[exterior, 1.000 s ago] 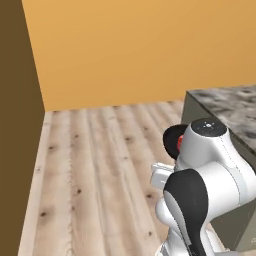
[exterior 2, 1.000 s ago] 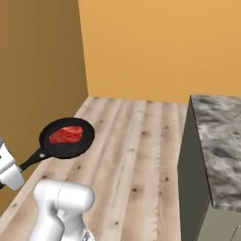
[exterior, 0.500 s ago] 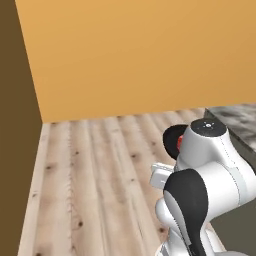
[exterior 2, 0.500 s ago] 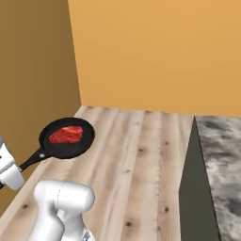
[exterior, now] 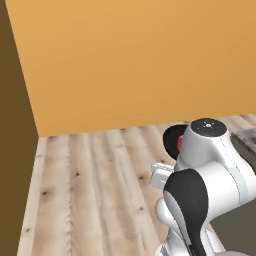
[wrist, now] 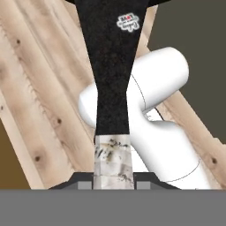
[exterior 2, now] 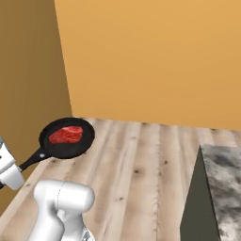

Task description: Pick up the pan with the steak in it and place it on the dining table. Then place the steak on the plate.

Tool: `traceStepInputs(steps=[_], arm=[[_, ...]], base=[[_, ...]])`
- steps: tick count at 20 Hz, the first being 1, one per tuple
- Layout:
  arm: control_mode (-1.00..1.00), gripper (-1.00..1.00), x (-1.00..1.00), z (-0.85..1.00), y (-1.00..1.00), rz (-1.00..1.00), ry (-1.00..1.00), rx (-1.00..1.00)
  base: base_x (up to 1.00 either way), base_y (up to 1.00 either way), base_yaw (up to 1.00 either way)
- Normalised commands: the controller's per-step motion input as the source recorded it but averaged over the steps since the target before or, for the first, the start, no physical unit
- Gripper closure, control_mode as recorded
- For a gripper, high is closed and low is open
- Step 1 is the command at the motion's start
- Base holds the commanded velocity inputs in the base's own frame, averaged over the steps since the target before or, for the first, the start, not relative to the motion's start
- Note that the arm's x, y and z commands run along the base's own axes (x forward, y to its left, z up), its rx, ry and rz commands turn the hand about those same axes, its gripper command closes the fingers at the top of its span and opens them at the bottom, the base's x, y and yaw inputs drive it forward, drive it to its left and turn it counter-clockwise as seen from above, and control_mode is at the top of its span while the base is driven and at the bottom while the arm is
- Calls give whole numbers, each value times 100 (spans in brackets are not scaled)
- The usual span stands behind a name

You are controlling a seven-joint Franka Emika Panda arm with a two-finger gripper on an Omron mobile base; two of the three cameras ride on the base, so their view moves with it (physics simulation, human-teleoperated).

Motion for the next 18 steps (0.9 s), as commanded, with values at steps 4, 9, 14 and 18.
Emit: traceStepInputs(steps=[4,9,14,18], arm=[[100,100,0,0,0,0,0,0],[100,100,0,0,0,0,0,0],[100,100,0,0,0,0,0,0],[100,100,0,0,0,0,0,0]], base=[[100,3,-3],[100,2,-3],[100,3,-3],[100,3,-3]])
